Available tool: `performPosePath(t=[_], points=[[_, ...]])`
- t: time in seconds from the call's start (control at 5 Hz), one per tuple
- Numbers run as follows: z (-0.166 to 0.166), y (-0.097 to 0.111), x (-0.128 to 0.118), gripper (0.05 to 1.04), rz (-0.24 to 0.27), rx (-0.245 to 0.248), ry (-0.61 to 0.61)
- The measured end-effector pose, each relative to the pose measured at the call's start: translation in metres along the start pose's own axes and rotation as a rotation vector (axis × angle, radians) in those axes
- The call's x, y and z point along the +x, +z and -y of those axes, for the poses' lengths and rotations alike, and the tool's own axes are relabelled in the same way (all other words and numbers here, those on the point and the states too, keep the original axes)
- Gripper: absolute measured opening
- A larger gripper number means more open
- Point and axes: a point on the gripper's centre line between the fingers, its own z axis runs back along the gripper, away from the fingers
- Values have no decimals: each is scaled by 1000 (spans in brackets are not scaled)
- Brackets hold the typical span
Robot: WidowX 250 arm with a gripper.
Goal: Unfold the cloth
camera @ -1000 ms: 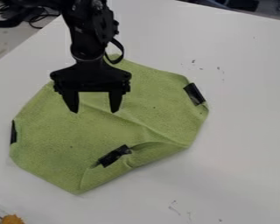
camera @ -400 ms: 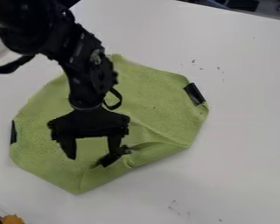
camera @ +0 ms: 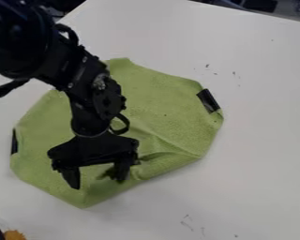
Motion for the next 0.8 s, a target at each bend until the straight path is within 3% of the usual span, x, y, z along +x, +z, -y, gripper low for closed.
performPosePath(t=[0.4, 0.6, 0.8], points=[[5, -10, 3, 1000, -34, 10, -31], [6, -13, 5, 951, -41, 10, -46], [9, -14, 9, 670, -42, 7, -59]])
